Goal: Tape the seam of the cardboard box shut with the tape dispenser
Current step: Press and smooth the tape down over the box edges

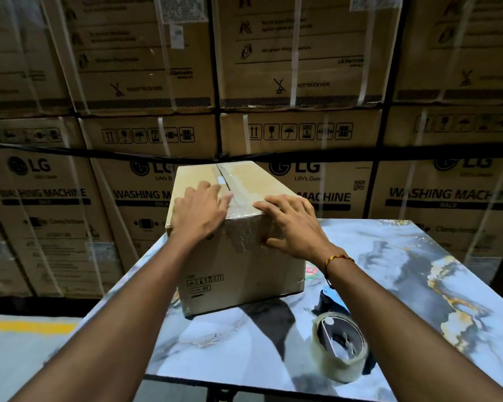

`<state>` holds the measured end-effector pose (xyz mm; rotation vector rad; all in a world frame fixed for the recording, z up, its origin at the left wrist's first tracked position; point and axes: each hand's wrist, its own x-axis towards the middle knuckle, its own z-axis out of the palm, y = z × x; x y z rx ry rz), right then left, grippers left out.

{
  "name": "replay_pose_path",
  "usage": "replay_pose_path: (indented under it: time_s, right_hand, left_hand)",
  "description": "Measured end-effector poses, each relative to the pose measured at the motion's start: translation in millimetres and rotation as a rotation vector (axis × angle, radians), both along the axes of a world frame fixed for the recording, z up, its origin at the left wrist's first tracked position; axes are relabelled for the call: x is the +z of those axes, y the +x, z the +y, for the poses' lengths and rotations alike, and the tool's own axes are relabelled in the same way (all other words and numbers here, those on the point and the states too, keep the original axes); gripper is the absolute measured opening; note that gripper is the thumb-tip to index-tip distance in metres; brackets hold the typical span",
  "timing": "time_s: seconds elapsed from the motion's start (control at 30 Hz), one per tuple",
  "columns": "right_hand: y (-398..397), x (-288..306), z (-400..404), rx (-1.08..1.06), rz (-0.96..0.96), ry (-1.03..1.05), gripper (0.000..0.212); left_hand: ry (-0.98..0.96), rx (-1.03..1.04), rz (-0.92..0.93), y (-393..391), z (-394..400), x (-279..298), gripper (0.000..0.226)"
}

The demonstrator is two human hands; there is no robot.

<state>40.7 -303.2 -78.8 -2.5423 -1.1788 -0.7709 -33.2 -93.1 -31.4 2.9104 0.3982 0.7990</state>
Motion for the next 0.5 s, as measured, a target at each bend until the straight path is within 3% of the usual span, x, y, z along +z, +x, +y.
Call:
replay_pose_path:
  time_s: [0.1, 0.2, 0.33, 0.4, 0.5]
  right_hand:
    - [-1, 4, -9, 0.077, 0.083, 0.069, 0.070]
    - [-11, 0, -26, 0.168, 0.168, 0.170, 0.059]
    - [-31, -26, -63, 0.139, 0.215, 0.315, 0.039]
    - [-42, -44, -84, 0.064, 0.300, 0.416, 0.029]
    - [-61, -72, -120, -0.068, 0.429, 0.462, 0.013]
  left_hand:
    - [-0.129, -0.067, -0.320, -7, -9, -6, 0.034]
    - [-0.186, -0.150, -0.444, -17, -17, -5, 0.010]
    - [-0.050, -0.330, -0.325, -39, -56, -23, 0.009]
    - [-0.133, -0.392, -0.236, -50, -79, -46, 0.008]
    - [-0.277, -0.326, -0.091, -63, -102, -96, 0.008]
